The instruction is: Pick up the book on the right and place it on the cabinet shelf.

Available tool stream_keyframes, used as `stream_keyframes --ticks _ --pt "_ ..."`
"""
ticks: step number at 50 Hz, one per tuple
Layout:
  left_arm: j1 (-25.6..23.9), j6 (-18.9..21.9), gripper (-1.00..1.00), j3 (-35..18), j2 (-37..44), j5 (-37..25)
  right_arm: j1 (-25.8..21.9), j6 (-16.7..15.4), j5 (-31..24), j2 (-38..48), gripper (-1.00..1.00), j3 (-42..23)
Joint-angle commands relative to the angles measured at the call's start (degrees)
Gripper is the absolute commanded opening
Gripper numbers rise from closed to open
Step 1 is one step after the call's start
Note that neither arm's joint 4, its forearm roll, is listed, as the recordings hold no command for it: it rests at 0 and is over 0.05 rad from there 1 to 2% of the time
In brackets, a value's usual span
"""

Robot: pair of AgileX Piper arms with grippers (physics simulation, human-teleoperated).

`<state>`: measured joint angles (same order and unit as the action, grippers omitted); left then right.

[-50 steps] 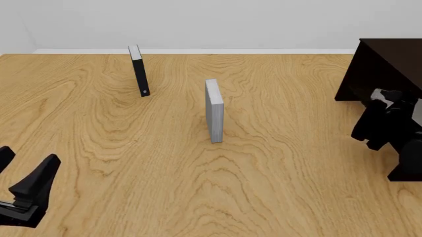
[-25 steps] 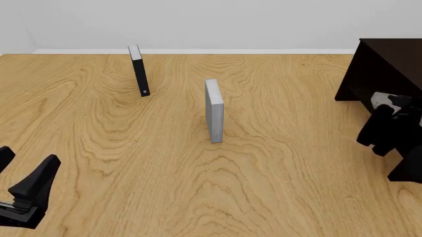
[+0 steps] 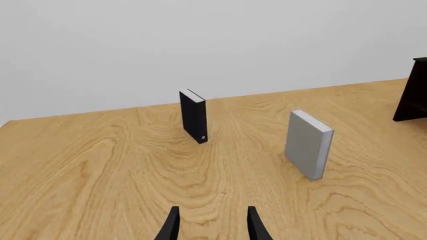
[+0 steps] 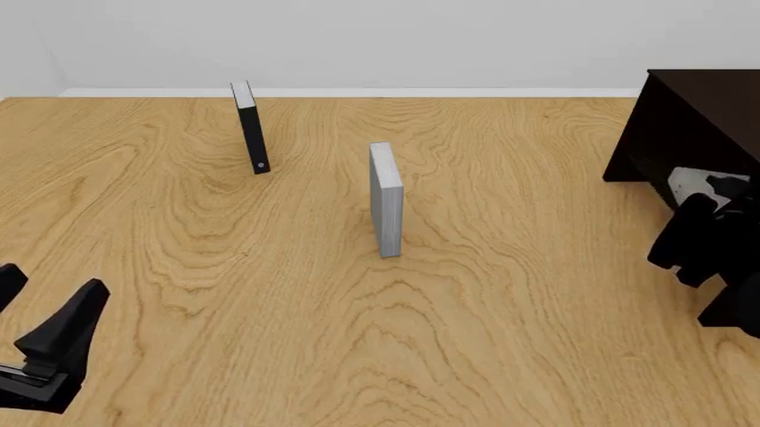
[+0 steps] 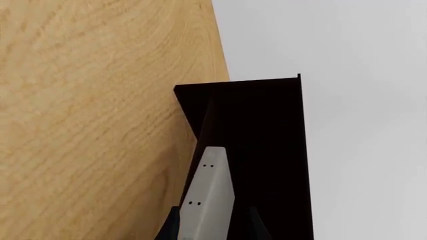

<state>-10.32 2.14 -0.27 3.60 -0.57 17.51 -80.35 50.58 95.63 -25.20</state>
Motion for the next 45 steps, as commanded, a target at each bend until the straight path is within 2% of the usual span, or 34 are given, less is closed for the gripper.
stream_keyframes --ticks 1,16,35,45 --pt "-0.08 0.04 1.0 -0.03 0.03 0.04 2.42 0.04 0.48 -0.59 1.0 1.74" --pt "-0.25 0.1 1.0 0.02 0.17 0.17 3.04 0.33 -0.27 -1.19 1.0 1.84" --pt "-0.27 0.23 1.0 -0.03 0.29 0.33 -3.97 -0.21 -2.23 -1.8 1.0 -0.07" --pt "-0.32 0.0 1.0 -0.04 -0.2 -0.1 -6.19 -0.35 -3.62 -1.82 1.0 -1.72"
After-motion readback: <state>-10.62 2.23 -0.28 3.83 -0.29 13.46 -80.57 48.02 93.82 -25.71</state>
